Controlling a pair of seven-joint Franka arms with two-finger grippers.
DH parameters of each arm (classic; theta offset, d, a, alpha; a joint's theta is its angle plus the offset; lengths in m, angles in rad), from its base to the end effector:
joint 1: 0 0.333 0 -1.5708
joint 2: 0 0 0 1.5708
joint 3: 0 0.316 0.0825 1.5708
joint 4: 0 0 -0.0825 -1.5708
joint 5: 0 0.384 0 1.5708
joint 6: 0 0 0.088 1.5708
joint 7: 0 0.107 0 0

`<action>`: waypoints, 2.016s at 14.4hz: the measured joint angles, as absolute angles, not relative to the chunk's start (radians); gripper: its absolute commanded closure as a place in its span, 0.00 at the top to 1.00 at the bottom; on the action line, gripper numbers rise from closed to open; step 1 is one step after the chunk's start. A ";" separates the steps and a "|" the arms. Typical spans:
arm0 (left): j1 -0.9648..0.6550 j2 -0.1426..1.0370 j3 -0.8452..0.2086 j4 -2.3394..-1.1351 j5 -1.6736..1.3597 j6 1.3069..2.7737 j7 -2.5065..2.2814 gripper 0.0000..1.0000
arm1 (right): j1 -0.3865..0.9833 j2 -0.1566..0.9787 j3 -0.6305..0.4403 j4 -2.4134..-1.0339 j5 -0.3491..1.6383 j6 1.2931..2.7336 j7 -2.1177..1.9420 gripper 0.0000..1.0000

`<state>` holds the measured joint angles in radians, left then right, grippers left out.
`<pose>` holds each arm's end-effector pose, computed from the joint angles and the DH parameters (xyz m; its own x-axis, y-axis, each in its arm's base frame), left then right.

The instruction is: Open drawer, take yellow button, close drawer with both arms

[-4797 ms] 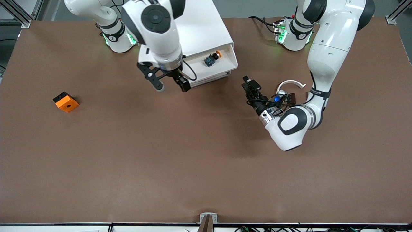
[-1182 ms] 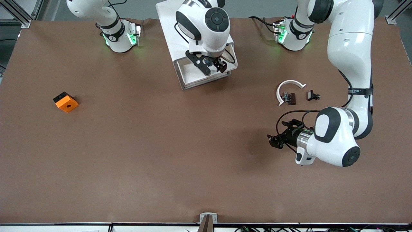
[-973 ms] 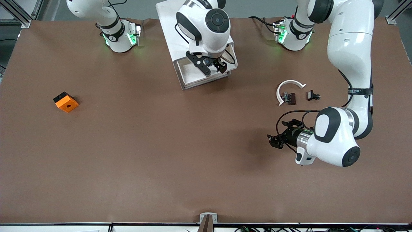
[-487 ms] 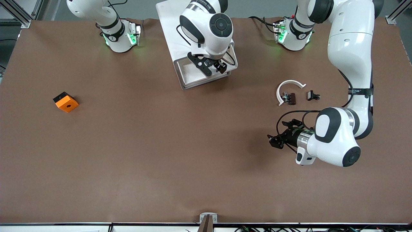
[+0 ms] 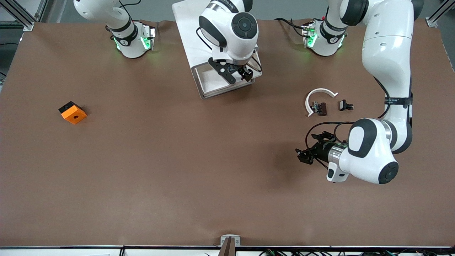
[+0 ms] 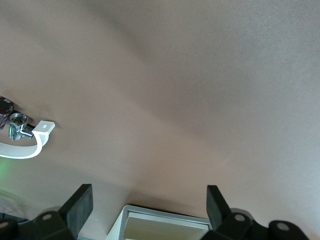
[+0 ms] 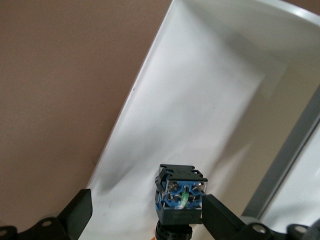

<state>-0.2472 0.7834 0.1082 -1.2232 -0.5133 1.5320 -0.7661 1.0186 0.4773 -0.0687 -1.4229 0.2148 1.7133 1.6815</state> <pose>0.6811 -0.1688 0.2869 0.6014 0.5427 -0.5864 0.6479 -0.7607 -0.0395 0.3706 0.5654 0.4102 0.6939 -0.7045 -0.1492 -0.6754 -0.7085 0.2046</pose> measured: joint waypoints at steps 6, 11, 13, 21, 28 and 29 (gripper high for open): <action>-0.249 0.783 0.107 -1.224 -0.513 1.498 -0.787 1.00 | 1.017 0.493 -0.069 -1.419 0.215 1.715 1.682 1.00; -0.252 0.783 0.105 -1.225 -0.513 1.453 -0.798 1.00 | 1.017 0.499 -0.070 -1.414 0.216 1.714 1.682 1.00; -0.253 0.783 0.105 -1.225 -0.514 1.451 -0.804 1.00 | 1.017 0.500 -0.070 -1.411 0.216 1.713 1.682 1.00; -0.254 0.783 0.048 -1.226 -0.649 1.255 -1.138 1.00 | 1.017 0.508 -0.071 -1.386 0.216 1.720 1.682 1.00; -0.286 0.811 -0.134 -1.295 -0.751 1.155 -1.823 1.00 | 0.997 0.510 -0.074 -1.383 0.222 1.698 1.673 1.00; -0.295 0.824 -0.136 -1.310 -0.768 1.154 -1.886 1.00 | 0.989 0.510 -0.074 -1.380 0.223 1.691 1.663 1.00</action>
